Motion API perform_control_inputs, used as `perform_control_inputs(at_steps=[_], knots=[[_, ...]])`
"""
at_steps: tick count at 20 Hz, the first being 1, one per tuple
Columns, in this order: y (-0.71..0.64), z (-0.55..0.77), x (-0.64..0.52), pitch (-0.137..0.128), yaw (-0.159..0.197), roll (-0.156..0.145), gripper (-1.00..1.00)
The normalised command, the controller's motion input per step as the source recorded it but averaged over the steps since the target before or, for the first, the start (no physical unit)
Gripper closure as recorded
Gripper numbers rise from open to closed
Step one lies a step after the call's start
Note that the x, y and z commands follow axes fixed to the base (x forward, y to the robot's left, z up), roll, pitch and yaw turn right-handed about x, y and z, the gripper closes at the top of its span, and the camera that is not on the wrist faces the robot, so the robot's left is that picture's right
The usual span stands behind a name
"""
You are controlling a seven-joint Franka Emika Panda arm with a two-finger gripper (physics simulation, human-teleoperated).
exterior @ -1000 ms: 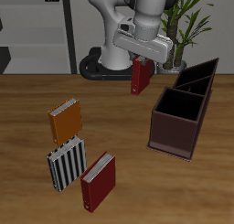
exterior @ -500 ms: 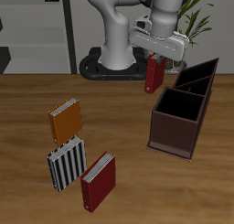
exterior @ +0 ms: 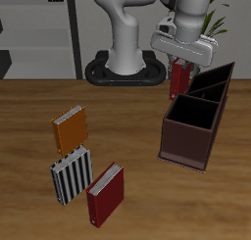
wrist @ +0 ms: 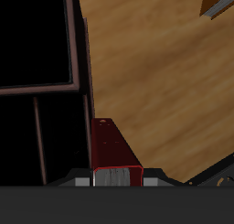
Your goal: Place the right red book into the left desk caddy's front compartment and place the orange book into the left desk caddy's left compartment and place the striped book into the left desk caddy's left compartment
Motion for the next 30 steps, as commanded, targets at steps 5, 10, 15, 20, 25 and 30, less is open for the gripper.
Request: perform_control_inputs(at_steps=[5,10,15,20,25,30], knots=[[0.24,0.14,0.17,0.042,-0.023,0.058,1.0],[0.06,0.16,0.12,0.015,-0.016,0.0,1.0],[0.01,0.1,0.15,0.021,-0.009,0.004,1.0],[-0.04,-0.09,0.14,0.023,0.008,-0.002,1.0],[0.04,-0.13,0.08,0.017,-0.004,-0.006,1.0],[0.14,-0.15,0.1,0.033,-0.023,0.024,1.0]])
